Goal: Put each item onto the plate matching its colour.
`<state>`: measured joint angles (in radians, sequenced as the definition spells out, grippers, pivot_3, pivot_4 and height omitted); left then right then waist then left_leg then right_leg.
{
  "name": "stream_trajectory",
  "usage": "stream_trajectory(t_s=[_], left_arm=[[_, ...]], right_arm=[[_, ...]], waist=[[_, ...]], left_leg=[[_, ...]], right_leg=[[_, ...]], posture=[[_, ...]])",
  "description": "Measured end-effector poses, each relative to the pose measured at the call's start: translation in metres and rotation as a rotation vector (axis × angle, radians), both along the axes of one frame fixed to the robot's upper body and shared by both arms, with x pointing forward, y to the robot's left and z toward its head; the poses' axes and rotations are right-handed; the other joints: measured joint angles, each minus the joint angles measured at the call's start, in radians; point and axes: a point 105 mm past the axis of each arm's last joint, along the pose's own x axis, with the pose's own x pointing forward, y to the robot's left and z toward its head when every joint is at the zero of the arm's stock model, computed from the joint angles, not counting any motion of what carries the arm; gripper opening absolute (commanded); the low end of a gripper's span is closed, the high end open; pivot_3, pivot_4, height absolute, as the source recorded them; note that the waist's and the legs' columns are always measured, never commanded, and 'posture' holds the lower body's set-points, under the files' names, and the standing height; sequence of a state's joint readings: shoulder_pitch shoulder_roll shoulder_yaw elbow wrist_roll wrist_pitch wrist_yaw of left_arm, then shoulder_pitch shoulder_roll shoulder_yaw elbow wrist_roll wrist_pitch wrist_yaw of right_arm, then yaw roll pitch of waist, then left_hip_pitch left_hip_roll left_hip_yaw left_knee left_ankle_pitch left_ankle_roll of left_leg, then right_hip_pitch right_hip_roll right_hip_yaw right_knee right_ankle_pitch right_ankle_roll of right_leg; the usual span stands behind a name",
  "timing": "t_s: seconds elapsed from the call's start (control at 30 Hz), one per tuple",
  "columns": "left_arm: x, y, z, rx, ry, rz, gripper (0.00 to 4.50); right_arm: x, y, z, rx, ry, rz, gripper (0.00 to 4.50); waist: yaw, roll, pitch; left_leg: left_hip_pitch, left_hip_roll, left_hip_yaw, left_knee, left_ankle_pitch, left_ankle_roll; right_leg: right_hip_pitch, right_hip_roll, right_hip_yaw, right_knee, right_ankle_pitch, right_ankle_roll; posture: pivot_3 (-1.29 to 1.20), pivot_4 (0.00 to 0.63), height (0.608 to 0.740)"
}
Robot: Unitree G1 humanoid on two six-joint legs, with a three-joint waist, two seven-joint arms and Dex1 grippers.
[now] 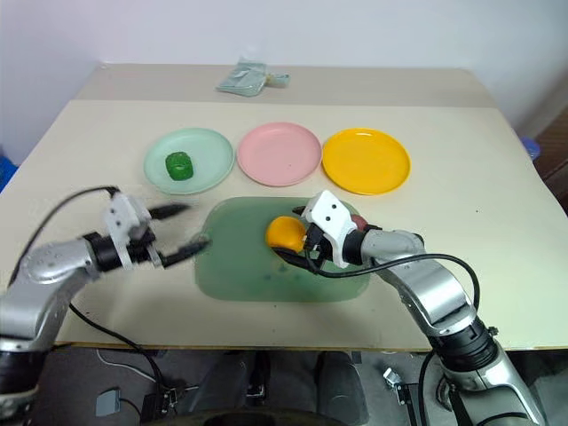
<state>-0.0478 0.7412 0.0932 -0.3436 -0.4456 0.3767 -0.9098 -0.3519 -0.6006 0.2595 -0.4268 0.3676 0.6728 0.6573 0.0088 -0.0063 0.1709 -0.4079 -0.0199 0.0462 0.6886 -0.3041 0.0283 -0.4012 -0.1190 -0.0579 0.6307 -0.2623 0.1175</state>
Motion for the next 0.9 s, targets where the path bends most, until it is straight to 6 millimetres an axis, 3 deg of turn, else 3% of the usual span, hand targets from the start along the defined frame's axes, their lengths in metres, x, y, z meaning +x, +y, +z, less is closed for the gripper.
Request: stream_trajectory(t_s=[0.1, 0.27, 0.4, 0.5, 0.57, 0.63, 0.73, 0.83, 0.87, 0.9], left_arm=[[-0.004, -0.005, 0.003, -0.008, -0.001, -0.024, 4.46], [-0.008, -0.011, 0.004, -0.019, 0.009, -0.054, 4.50], [-0.011, -0.014, 0.001, -0.023, 0.020, -0.069, 4.50], [-0.012, -0.024, 0.000, -0.055, 0.018, -0.081, 4.50], [-0.012, -0.027, 0.001, -0.069, 0.014, -0.081, 4.50], [-0.011, -0.033, 0.003, -0.088, 0.002, -0.079, 4.50], [-0.014, -0.046, 0.001, -0.134, 0.012, -0.088, 4.50], [-0.013, -0.052, 0.001, -0.162, 0.013, -0.071, 4.50], [-0.014, -0.054, 0.001, -0.166, 0.015, -0.075, 4.50], [-0.014, -0.056, 0.000, -0.169, 0.020, -0.074, 4.50]], right_arm=[[0.004, 0.001, -0.006, -0.011, 0.025, -0.021, 4.50], [0.007, 0.003, -0.010, -0.007, 0.043, -0.047, 3.01], [0.009, 0.007, -0.005, 0.021, 0.025, -0.051, 3.00], [0.022, 0.014, 0.025, 0.115, -0.057, -0.081, 3.00], [0.038, 0.009, 0.049, 0.162, -0.133, -0.152, 3.00], [0.070, -0.010, 0.062, 0.162, -0.182, -0.325, 3.00], [0.120, -0.078, 0.059, 0.105, -0.175, -0.711, 3.00], [0.135, -0.116, 0.028, 0.089, -0.070, -0.873, 3.00], [0.137, -0.122, 0.018, 0.081, -0.037, -0.894, 3.00], [0.140, -0.123, 0.019, 0.096, -0.042, -0.888, 3.00]], waist=[[0.000, 0.000, 0.000], [0.000, 0.000, 0.000], [0.000, 0.000, 0.000], [-0.002, 0.000, 0.000], [-0.001, 0.000, 0.000], [0.000, 0.000, 0.000], [0.007, 0.000, 0.000], [-0.005, 0.000, 0.000], [-0.010, 0.001, 0.000], [-0.021, 0.003, 0.001]], left_leg=[[0.000, 0.000, 0.000, 0.000, 0.000, 0.000], [0.000, 0.000, 0.001, 0.000, 0.000, 0.001], [0.000, -0.001, 0.001, 0.000, 0.000, 0.001], [0.000, -0.001, 0.001, 0.000, 0.000, 0.001], [0.000, -0.001, 0.001, 0.000, 0.000, 0.001], [0.000, -0.002, 0.002, 0.000, 0.000, 0.001], [-0.001, -0.003, 0.000, 0.000, 0.000, 0.001], [-0.001, -0.002, 0.003, -0.004, 0.000, 0.001], [-0.001, -0.002, 0.003, -0.005, 0.000, 0.001], [-0.001, -0.002, 0.004, -0.005, 0.000, 0.001]], right_leg=[[0.000, 0.000, 0.000, 0.000, 0.000, 0.000], [-0.001, 0.001, 0.000, 0.000, 0.000, 0.000], [-0.001, 0.002, 0.000, 0.000, 0.000, 0.000], [-0.001, 0.002, 0.000, 0.000, 0.000, 0.000], [-0.001, 0.002, 0.000, 0.001, 0.000, 0.000], [-0.001, 0.001, 0.000, 0.001, 0.000, 0.000], [-0.001, 0.001, 0.000, 0.001, 0.000, 0.000], [-0.002, 0.002, 0.000, 0.001, 0.000, 0.000], [-0.002, 0.002, 0.000, 0.001, 0.000, 0.000], [-0.002, 0.002, 0.000, 0.001, 0.000, 0.000]], posture=[[0.00, 0.150, 0.740], [0.00, 0.150, 0.740], [0.00, 0.150, 0.740], [0.00, 0.150, 0.740], [0.00, 0.150, 0.740], [0.00, 0.150, 0.740], [0.00, 0.150, 0.740], [0.00, 0.150, 0.740], [0.00, 0.150, 0.740], [0.00, 0.150, 0.740]])
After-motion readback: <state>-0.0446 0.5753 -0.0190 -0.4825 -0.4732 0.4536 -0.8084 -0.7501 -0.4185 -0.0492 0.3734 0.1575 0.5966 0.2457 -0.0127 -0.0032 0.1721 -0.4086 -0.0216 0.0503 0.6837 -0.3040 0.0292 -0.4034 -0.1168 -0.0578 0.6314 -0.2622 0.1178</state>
